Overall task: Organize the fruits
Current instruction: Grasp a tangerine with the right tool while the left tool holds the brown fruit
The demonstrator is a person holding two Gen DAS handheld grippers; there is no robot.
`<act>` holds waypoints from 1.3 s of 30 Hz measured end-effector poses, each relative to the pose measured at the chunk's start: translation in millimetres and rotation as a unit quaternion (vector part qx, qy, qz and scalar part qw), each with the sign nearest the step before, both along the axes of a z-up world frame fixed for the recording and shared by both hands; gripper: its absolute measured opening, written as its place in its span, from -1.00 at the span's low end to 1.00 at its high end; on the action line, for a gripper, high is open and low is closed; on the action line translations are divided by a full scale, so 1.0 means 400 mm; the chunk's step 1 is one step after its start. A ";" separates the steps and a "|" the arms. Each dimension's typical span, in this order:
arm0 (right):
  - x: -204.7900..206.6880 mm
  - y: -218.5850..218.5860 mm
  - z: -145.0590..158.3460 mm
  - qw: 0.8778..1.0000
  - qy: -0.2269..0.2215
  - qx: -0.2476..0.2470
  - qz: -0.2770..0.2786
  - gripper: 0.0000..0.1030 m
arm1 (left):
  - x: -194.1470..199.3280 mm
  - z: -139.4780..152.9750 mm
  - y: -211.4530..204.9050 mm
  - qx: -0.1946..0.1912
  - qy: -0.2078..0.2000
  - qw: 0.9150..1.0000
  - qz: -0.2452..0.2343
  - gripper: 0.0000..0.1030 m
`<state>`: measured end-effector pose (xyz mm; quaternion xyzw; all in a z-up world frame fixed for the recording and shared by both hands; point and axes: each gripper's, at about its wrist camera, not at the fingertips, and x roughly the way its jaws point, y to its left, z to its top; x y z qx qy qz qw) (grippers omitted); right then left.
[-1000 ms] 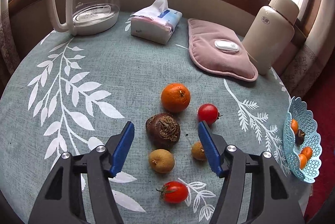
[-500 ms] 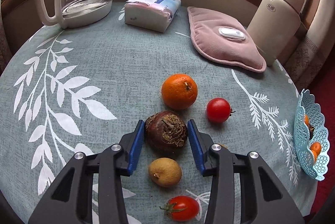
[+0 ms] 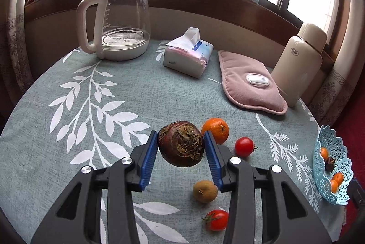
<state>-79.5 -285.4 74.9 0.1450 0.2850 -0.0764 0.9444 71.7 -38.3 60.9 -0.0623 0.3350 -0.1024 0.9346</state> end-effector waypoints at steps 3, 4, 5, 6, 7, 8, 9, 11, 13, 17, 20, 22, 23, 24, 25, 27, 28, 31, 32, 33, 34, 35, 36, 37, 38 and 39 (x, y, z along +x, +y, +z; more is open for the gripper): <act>0.035 0.040 0.011 1.000 0.004 -0.008 0.023 0.54 | -0.002 0.007 0.033 -0.003 -0.012 1.000 0.025 -0.19; 0.051 0.054 0.015 0.999 0.006 -0.009 0.032 0.54 | -0.001 0.007 0.043 -0.003 -0.014 0.999 0.033 -0.19; 0.067 0.067 0.019 0.999 0.007 -0.010 0.039 0.54 | 0.001 0.006 0.052 -0.003 -0.014 0.999 0.040 -0.19; 0.083 0.081 0.022 0.999 0.008 -0.011 0.047 0.54 | 0.003 0.003 0.059 -0.002 -0.014 0.999 0.046 -0.19; 0.101 0.095 0.024 0.998 0.008 -0.013 0.055 0.54 | 0.005 0.001 0.065 0.000 -0.013 0.999 0.051 -0.19; 0.120 0.108 0.024 0.998 0.010 -0.015 0.061 0.54 | 0.006 -0.003 0.073 0.001 -0.012 0.998 0.055 -0.19; 0.144 0.121 0.023 0.997 0.014 -0.017 0.067 0.54 | 0.008 -0.006 0.080 0.000 -0.010 0.998 0.059 -0.19; 0.189 0.149 0.017 0.996 0.022 -0.017 0.082 0.54 | 0.010 -0.015 0.093 -0.004 -0.005 0.998 0.067 -0.19; 0.239 0.180 0.007 0.994 0.031 -0.019 0.099 0.54 | 0.012 -0.020 0.103 -0.008 -0.001 0.997 0.074 -0.19; 0.322 0.250 -0.013 0.990 0.048 -0.041 0.129 0.54 | 0.014 -0.022 0.117 -0.013 0.001 0.996 0.084 -0.19; 0.379 0.293 -0.029 0.986 0.059 -0.056 0.149 0.54 | 0.016 -0.025 0.127 -0.019 0.005 0.996 0.091 -0.19; 0.417 0.310 -0.043 0.983 0.072 -0.065 0.153 0.49 | 0.018 -0.026 0.136 -0.022 0.007 0.995 0.098 -0.19; 0.433 0.316 -0.049 0.982 0.078 -0.067 0.156 0.44 | 0.019 -0.027 0.140 -0.023 0.007 0.994 0.102 -0.19; 0.446 0.323 -0.054 0.981 0.082 -0.069 0.159 0.42 | 0.020 -0.027 0.144 -0.022 0.007 0.994 0.106 -0.19; 0.458 0.329 -0.058 0.980 0.085 -0.072 0.162 0.38 | 0.020 -0.027 0.146 -0.023 0.008 0.994 0.109 -0.19; 0.479 0.342 -0.067 0.978 0.090 -0.080 0.169 0.35 | 0.021 -0.029 0.149 -0.025 0.010 0.993 0.111 -0.19; 0.488 0.348 -0.073 0.977 0.094 -0.084 0.172 0.33 | 0.021 -0.031 0.148 -0.025 0.011 0.993 0.111 -0.19; 0.517 0.366 -0.093 0.973 0.108 -0.096 0.180 0.25 | 0.023 -0.035 0.147 -0.027 0.015 0.994 0.109 -0.19; 0.526 0.370 -0.101 0.972 0.113 -0.101 0.181 0.23 | 0.023 -0.036 0.148 -0.029 0.015 0.993 0.109 -0.19; 0.534 0.373 -0.109 0.971 0.118 -0.105 0.181 0.20 | 0.023 -0.035 0.149 -0.030 0.015 0.993 0.110 -0.19; 0.542 0.374 -0.118 0.970 0.125 -0.105 0.183 0.13 | 0.022 -0.035 0.151 -0.032 0.014 0.993 0.111 -0.19; 0.549 0.374 -0.126 0.969 0.131 -0.103 0.183 0.06 | 0.022 -0.034 0.153 -0.033 0.014 0.993 0.111 -0.19; 0.553 0.374 -0.133 0.969 0.136 -0.102 0.181 0.03 | 0.022 -0.034 0.155 -0.034 0.014 0.993 0.111 -0.19; 0.555 0.375 -0.140 0.968 0.141 -0.102 0.181 -0.03 | 0.023 -0.034 0.157 -0.035 0.014 0.993 0.112 -0.19; 0.558 0.375 -0.147 0.967 0.146 -0.102 0.182 -0.11 | 0.024 -0.034 0.158 -0.036 0.015 0.993 0.112 -0.19; 0.560 0.376 -0.153 0.966 0.149 -0.102 0.182 -0.15 | 0.024 -0.035 0.158 -0.037 0.016 0.993 0.111 -0.19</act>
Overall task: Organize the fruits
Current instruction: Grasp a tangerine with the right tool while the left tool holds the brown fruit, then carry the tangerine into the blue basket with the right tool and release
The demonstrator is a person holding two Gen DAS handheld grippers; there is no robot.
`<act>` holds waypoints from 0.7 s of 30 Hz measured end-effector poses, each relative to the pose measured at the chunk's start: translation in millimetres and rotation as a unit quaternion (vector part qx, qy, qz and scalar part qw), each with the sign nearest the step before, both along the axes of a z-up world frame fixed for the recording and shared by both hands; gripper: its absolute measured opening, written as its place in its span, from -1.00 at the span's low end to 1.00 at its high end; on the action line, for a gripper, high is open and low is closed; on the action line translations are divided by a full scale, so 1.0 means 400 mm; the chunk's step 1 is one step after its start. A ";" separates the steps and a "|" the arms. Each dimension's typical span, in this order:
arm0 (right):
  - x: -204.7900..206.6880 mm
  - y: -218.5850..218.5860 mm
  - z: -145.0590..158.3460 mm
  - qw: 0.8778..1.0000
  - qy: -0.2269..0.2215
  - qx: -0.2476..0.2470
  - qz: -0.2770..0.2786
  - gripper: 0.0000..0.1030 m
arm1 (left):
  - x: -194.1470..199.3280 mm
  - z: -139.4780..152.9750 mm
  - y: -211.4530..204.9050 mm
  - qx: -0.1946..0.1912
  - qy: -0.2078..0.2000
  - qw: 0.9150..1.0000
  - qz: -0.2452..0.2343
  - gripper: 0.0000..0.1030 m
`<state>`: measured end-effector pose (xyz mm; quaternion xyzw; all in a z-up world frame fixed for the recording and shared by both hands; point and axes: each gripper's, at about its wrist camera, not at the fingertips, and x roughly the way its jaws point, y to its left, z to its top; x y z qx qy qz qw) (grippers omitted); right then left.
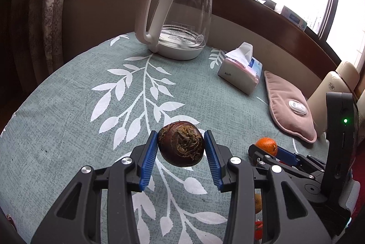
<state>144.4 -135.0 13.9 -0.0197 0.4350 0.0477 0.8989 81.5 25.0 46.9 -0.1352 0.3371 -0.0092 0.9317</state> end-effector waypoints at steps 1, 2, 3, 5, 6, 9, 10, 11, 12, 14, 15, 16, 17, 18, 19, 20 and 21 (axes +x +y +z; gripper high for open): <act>-0.001 0.002 -0.001 1.000 -0.002 -0.002 0.001 -0.17 | 0.000 0.000 0.000 -0.001 0.001 1.000 -0.001 -0.19; -0.002 0.004 0.000 1.000 -0.002 -0.004 0.002 -0.20 | 0.000 -0.001 0.000 -0.001 0.001 1.000 -0.001 -0.19; -0.003 0.005 0.001 1.000 -0.001 -0.006 0.001 -0.20 | 0.000 0.000 -0.001 -0.001 0.001 1.000 -0.002 -0.19; -0.006 0.004 0.003 1.000 0.001 0.000 0.000 -0.21 | 0.000 0.000 -0.001 -0.001 0.001 1.000 -0.003 -0.19; -0.010 0.003 0.005 1.000 0.000 0.002 -0.002 -0.21 | 0.000 -0.001 -0.001 -0.002 0.001 1.000 -0.003 -0.19; -0.026 0.001 0.021 1.000 -0.009 0.007 -0.005 -0.21 | -0.001 0.000 0.001 -0.004 0.000 1.000 -0.003 -0.19; -0.030 -0.001 0.028 1.000 -0.012 0.010 -0.007 -0.21 | -0.001 0.001 0.001 -0.004 -0.001 1.000 -0.003 -0.19; -0.035 -0.003 0.035 1.000 -0.016 0.012 -0.008 -0.21 | -0.002 0.001 0.001 -0.004 -0.001 1.000 -0.003 -0.19; -0.040 -0.005 0.043 1.000 -0.019 0.013 -0.009 -0.21 | -0.002 0.001 0.001 -0.004 -0.001 1.000 -0.004 -0.19; -0.049 -0.013 0.059 0.999 -0.027 0.016 -0.014 -0.21 | -0.002 0.001 -0.001 -0.004 -0.001 1.000 -0.005 -0.19; -0.055 -0.018 0.067 0.999 -0.030 0.019 -0.018 -0.21 | -0.003 0.001 -0.002 -0.003 -0.001 1.000 -0.006 -0.19; -0.061 -0.024 0.074 0.999 -0.034 0.021 -0.021 -0.21 | -0.004 0.001 -0.003 -0.003 -0.001 1.000 -0.007 -0.19; -0.064 -0.030 0.081 0.999 -0.037 0.022 -0.025 -0.21 | -0.004 0.002 -0.003 -0.004 -0.001 1.000 -0.008 -0.19; -0.069 -0.037 0.087 0.999 -0.040 0.023 -0.029 -0.21 | -0.004 0.002 -0.004 -0.003 -0.002 1.000 -0.009 -0.19; -0.076 -0.046 0.094 0.998 -0.043 0.024 -0.034 -0.21 | -0.004 0.002 -0.005 -0.003 -0.002 1.000 -0.009 -0.19; -0.082 -0.054 0.101 0.998 -0.047 0.027 -0.038 -0.21 | -0.005 0.002 -0.006 -0.003 -0.002 1.000 -0.010 -0.19; -0.088 -0.064 0.108 0.997 -0.050 0.029 -0.043 -0.21 | -0.005 0.002 -0.008 -0.003 -0.002 1.000 -0.011 -0.19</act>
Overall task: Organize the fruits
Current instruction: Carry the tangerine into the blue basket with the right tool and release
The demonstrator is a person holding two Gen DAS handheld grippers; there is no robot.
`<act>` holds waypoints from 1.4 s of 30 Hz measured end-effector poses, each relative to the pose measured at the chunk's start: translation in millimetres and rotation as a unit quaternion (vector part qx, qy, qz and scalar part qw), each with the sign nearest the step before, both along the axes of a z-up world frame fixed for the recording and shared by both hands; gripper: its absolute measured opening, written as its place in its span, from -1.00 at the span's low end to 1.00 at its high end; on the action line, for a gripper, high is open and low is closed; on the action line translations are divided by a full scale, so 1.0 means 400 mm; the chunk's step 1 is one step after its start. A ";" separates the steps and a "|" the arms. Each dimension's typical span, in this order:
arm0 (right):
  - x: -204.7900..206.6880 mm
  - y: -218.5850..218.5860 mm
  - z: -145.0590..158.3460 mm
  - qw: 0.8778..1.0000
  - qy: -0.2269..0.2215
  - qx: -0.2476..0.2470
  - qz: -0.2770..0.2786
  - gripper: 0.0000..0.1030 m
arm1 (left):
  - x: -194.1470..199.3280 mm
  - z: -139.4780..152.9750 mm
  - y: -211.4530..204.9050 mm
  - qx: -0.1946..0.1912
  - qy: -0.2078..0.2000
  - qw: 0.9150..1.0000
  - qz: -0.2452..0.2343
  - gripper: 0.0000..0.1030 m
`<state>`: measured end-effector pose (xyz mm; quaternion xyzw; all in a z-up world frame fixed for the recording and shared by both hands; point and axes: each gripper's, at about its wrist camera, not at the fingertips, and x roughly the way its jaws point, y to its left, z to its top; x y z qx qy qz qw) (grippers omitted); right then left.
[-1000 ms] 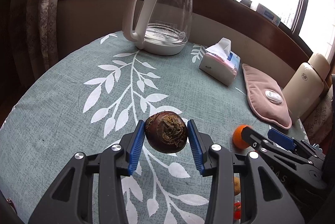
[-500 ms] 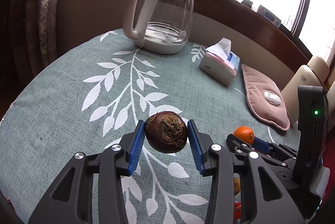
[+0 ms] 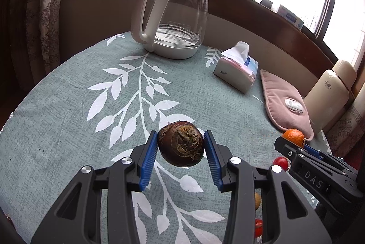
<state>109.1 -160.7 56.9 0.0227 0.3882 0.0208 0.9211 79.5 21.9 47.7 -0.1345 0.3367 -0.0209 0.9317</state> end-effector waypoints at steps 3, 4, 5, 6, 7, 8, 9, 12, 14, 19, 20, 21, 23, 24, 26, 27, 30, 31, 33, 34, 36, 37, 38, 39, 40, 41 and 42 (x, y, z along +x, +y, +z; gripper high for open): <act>-0.020 -0.031 0.017 1.000 -0.008 0.005 -0.016 -0.21 | -0.003 0.001 -0.008 0.001 -0.002 1.000 -0.005 -0.19; -0.026 -0.042 0.021 1.000 -0.010 0.008 -0.021 -0.21 | -0.006 0.003 -0.011 0.001 -0.003 1.000 -0.008 -0.19; -0.031 -0.052 0.025 1.000 -0.012 0.010 -0.027 -0.21 | -0.007 0.004 -0.014 0.001 -0.004 1.000 -0.010 -0.19; -0.038 -0.063 0.029 0.999 -0.014 0.010 -0.032 -0.21 | -0.009 0.005 -0.016 0.001 -0.006 1.000 -0.012 -0.19; -0.045 -0.073 0.033 0.999 -0.017 0.010 -0.038 -0.21 | -0.010 0.006 -0.018 0.001 -0.007 1.000 -0.014 -0.19; -0.052 -0.082 0.037 0.999 -0.019 0.011 -0.043 -0.21 | -0.011 0.008 -0.020 0.001 -0.008 1.000 -0.015 -0.19; -0.060 -0.093 0.040 0.999 -0.021 0.012 -0.048 -0.21 | -0.012 0.009 -0.022 0.000 -0.009 1.000 -0.016 -0.19; -0.085 -0.122 0.051 0.997 -0.029 0.013 -0.066 -0.21 | -0.015 0.011 -0.028 0.000 -0.011 1.000 -0.022 -0.19; -0.100 -0.142 0.055 0.996 -0.033 0.012 -0.078 -0.21 | -0.017 0.012 -0.032 -0.001 -0.012 1.000 -0.025 -0.19; -0.137 -0.193 0.066 0.994 -0.039 0.019 -0.105 -0.21 | -0.022 0.014 -0.047 0.001 -0.016 0.999 -0.035 -0.19; -0.145 -0.202 0.068 0.993 -0.041 0.019 -0.110 -0.21 | -0.023 0.014 -0.050 0.002 -0.016 0.999 -0.037 -0.19; -0.155 -0.210 0.070 0.992 -0.043 0.019 -0.114 -0.21 | -0.025 0.014 -0.053 0.003 -0.017 0.999 -0.039 -0.19; -0.173 -0.230 0.073 0.991 -0.045 0.020 -0.124 -0.21 | -0.029 0.014 -0.059 0.004 -0.018 0.999 -0.043 -0.19; -0.182 -0.242 0.074 0.990 -0.045 0.021 -0.130 -0.21 | -0.030 0.015 -0.062 0.005 -0.019 0.999 -0.045 -0.19; -0.201 -0.266 0.073 0.988 -0.046 0.024 -0.143 -0.21 | -0.032 0.016 -0.069 0.007 -0.020 0.999 -0.050 -0.19; -0.209 -0.279 0.071 0.987 -0.045 0.026 -0.150 -0.21 | -0.034 0.016 -0.072 0.007 -0.020 0.998 -0.052 -0.19; -0.237 -0.319 0.066 0.984 -0.043 0.033 -0.170 -0.21 | -0.039 0.017 -0.082 0.010 -0.022 0.998 -0.059 -0.19; -0.247 -0.333 0.064 0.983 -0.042 0.036 -0.176 -0.21 | -0.040 0.017 -0.084 0.010 -0.023 0.998 -0.061 -0.19; -0.266 -0.358 0.061 0.981 -0.041 0.040 -0.188 -0.21 | -0.043 0.018 -0.089 0.011 -0.024 0.998 -0.064 -0.19; -0.276 -0.369 0.059 0.979 -0.041 0.039 -0.194 -0.21 | -0.044 0.018 -0.091 0.012 -0.024 0.997 -0.066 -0.19; -0.296 -0.394 0.058 0.977 -0.041 0.041 -0.207 -0.21 | -0.048 0.018 -0.095 0.013 -0.025 0.997 -0.068 -0.19; -0.306 -0.408 0.057 0.975 -0.040 0.044 -0.213 -0.21 | -0.048 0.018 -0.097 0.013 -0.025 0.997 -0.070 -0.19; -0.316 -0.421 0.055 0.974 -0.040 0.048 -0.220 -0.21 | -0.049 0.017 -0.099 0.014 -0.024 0.997 -0.071 -0.19; -0.325 -0.434 0.053 0.972 -0.039 0.054 -0.226 -0.21 | -0.049 0.017 -0.102 0.014 -0.024 0.997 -0.072 -0.19; -0.333 -0.447 0.052 0.970 -0.038 0.059 -0.232 -0.21 | -0.050 0.017 -0.104 0.015 -0.024 0.997 -0.073 -0.19; -0.341 -0.458 0.049 0.969 -0.037 0.065 -0.237 -0.21 | -0.050 0.016 -0.107 0.016 -0.024 0.997 -0.075 -0.19; -0.351 -0.469 0.047 0.967 -0.035 0.071 -0.242 -0.21 | -0.051 0.016 -0.109 0.017 -0.024 0.997 -0.076 -0.19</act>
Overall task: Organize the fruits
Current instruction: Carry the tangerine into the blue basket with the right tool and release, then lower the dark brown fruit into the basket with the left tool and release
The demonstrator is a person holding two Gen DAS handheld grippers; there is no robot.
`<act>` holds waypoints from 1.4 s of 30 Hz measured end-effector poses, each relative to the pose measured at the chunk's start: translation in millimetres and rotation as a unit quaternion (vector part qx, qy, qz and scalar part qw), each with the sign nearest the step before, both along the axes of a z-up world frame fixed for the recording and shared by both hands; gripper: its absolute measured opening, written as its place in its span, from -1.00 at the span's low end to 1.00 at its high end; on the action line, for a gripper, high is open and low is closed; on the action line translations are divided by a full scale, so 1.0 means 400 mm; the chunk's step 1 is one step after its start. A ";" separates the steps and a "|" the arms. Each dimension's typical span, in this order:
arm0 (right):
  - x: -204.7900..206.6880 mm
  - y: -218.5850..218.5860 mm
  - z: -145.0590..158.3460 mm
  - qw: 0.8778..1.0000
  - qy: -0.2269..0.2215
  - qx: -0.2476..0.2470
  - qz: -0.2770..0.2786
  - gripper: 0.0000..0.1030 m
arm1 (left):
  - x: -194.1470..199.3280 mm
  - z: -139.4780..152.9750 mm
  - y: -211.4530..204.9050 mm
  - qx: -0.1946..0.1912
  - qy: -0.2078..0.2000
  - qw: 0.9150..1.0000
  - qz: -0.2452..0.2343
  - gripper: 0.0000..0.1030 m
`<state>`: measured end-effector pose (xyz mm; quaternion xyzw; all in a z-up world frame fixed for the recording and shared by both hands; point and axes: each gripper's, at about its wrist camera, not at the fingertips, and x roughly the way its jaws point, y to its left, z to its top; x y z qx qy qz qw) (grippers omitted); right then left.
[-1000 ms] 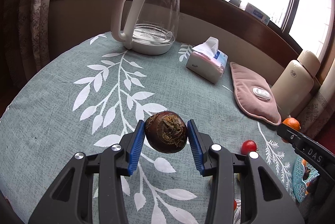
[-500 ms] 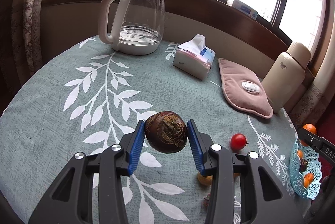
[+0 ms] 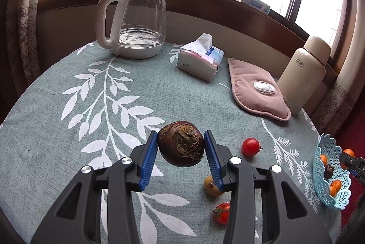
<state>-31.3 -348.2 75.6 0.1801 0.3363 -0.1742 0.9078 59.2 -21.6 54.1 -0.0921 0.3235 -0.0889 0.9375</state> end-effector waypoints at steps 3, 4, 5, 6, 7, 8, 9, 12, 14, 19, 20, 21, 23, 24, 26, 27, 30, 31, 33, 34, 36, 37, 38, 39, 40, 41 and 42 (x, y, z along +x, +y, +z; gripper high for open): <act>-0.023 -0.026 -0.013 1.000 0.004 0.021 -0.008 -0.21 | -0.001 -0.002 -0.004 0.002 0.000 1.000 -0.002 -0.19; -0.028 -0.033 -0.018 1.000 0.005 0.029 -0.010 -0.21 | -0.002 -0.003 -0.006 0.003 0.000 1.000 -0.003 -0.19; -0.032 -0.038 -0.022 0.999 0.006 0.035 -0.012 -0.21 | -0.001 -0.004 -0.007 0.003 0.001 1.000 -0.004 -0.19; -0.035 -0.044 -0.025 0.999 0.008 0.040 -0.016 -0.21 | -0.002 -0.004 -0.009 0.004 0.001 1.000 -0.005 -0.19; -0.037 -0.049 -0.028 0.999 0.008 0.045 -0.018 -0.20 | -0.002 -0.005 -0.011 0.005 0.000 1.000 -0.006 -0.19; -0.041 -0.054 -0.028 0.999 0.006 0.049 -0.021 -0.18 | -0.002 -0.006 -0.013 0.007 0.000 1.000 -0.007 -0.19; -0.044 -0.058 -0.026 0.998 0.002 0.049 -0.025 -0.18 | -0.003 -0.007 -0.014 0.008 0.000 1.000 -0.007 -0.19; -0.058 -0.065 -0.016 0.998 -0.007 0.048 -0.031 -0.13 | -0.005 -0.009 -0.018 0.011 0.000 1.000 -0.009 -0.19; -0.068 -0.069 -0.010 0.998 -0.012 0.045 -0.033 -0.09 | -0.006 -0.010 -0.021 0.012 0.000 1.000 -0.011 -0.19; -0.099 -0.073 -0.005 0.998 -0.022 0.039 -0.043 -0.09 | -0.010 -0.009 -0.031 0.016 -0.003 1.000 -0.017 -0.19; -0.106 -0.073 -0.005 0.998 -0.023 0.036 -0.045 -0.09 | -0.011 -0.009 -0.034 0.016 -0.003 1.000 -0.019 -0.19; -0.113 -0.075 -0.006 0.998 -0.025 0.033 -0.047 -0.09 | -0.013 -0.009 -0.037 0.016 -0.003 1.000 -0.023 -0.19; -0.126 -0.076 -0.005 0.998 -0.027 0.023 -0.051 -0.09 | -0.018 -0.008 -0.046 0.016 -0.004 0.999 -0.030 -0.19; -0.134 -0.077 -0.004 0.998 -0.028 0.018 -0.053 -0.09 | -0.021 -0.006 -0.051 0.017 -0.005 0.999 -0.035 -0.19; -0.151 -0.083 -0.004 0.998 -0.033 0.012 -0.058 -0.02 | -0.030 -0.001 -0.063 0.018 -0.008 0.999 -0.046 -0.19; -0.160 -0.087 -0.003 0.997 -0.038 0.011 -0.061 0.02 | -0.036 0.002 -0.070 0.017 -0.010 0.998 -0.053 -0.19; -0.183 -0.100 -0.003 0.997 -0.045 0.006 -0.069 0.09 | -0.058 0.013 -0.098 0.022 -0.019 0.997 -0.073 -0.18; -0.190 -0.105 -0.004 0.996 -0.046 0.006 -0.070 0.09 | -0.067 0.016 -0.109 0.022 -0.019 0.996 -0.082 -0.18; -0.202 -0.117 -0.007 0.996 -0.049 0.010 -0.071 0.09 | -0.083 0.018 -0.133 0.020 -0.016 0.994 -0.102 -0.19; -0.207 -0.122 -0.008 0.996 -0.051 0.012 -0.072 0.09 | -0.092 0.020 -0.147 0.019 -0.014 0.993 -0.113 -0.19; -0.215 -0.134 -0.011 0.996 -0.055 0.017 -0.074 0.09 | -0.112 0.025 -0.178 0.018 -0.013 0.991 -0.135 -0.19; -0.220 -0.140 -0.011 0.995 -0.057 0.020 -0.074 0.09 | -0.121 0.027 -0.194 0.017 -0.012 0.989 -0.145 -0.19; -0.224 -0.146 -0.012 0.995 -0.060 0.022 -0.074 0.09 | -0.130 0.030 -0.210 0.016 -0.010 0.988 -0.156 -0.18; -0.229 -0.151 -0.012 0.995 -0.062 0.023 -0.075 0.09 | -0.138 0.032 -0.228 0.015 -0.009 0.986 -0.166 -0.18; -0.232 -0.155 -0.012 0.995 -0.065 0.024 -0.076 0.09 | -0.146 0.034 -0.244 0.014 -0.008 0.984 -0.175 -0.18; -0.234 -0.160 -0.012 0.995 -0.067 0.025 -0.076 0.09 | -0.153 0.037 -0.260 0.013 -0.007 0.983 -0.185 -0.18; -0.238 -0.164 -0.012 0.994 -0.069 0.025 -0.076 0.09 | -0.159 0.039 -0.276 0.012 -0.007 0.981 -0.194 -0.18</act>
